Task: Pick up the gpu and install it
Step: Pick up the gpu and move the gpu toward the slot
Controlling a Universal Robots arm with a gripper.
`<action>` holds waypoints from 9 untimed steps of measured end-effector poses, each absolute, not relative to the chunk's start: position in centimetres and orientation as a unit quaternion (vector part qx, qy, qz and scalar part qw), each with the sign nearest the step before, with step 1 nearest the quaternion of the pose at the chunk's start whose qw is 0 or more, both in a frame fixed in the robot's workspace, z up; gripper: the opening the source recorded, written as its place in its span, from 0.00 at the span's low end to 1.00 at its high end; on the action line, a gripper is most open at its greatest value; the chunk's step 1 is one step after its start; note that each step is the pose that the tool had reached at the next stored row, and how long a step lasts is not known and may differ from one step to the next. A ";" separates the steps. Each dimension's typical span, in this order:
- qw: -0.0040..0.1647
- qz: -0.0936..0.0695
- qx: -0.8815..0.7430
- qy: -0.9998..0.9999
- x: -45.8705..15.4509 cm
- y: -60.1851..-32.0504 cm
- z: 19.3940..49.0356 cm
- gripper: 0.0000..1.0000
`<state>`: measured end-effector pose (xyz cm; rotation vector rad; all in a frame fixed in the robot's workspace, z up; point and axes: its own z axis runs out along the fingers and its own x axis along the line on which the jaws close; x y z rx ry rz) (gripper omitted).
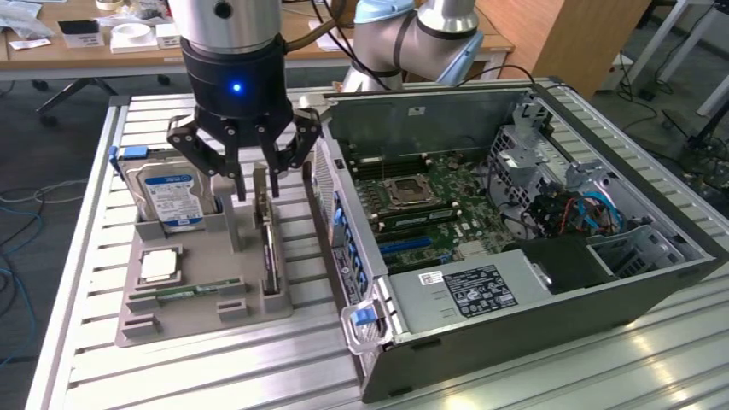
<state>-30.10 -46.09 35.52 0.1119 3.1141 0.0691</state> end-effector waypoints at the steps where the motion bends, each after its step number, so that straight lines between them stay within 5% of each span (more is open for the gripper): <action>1: 0.012 0.022 0.036 0.999 -30.1 -46.1 35.4 0.42; 9: 0.012 0.022 0.036 0.999 -30.1 -46.1 35.2 0.42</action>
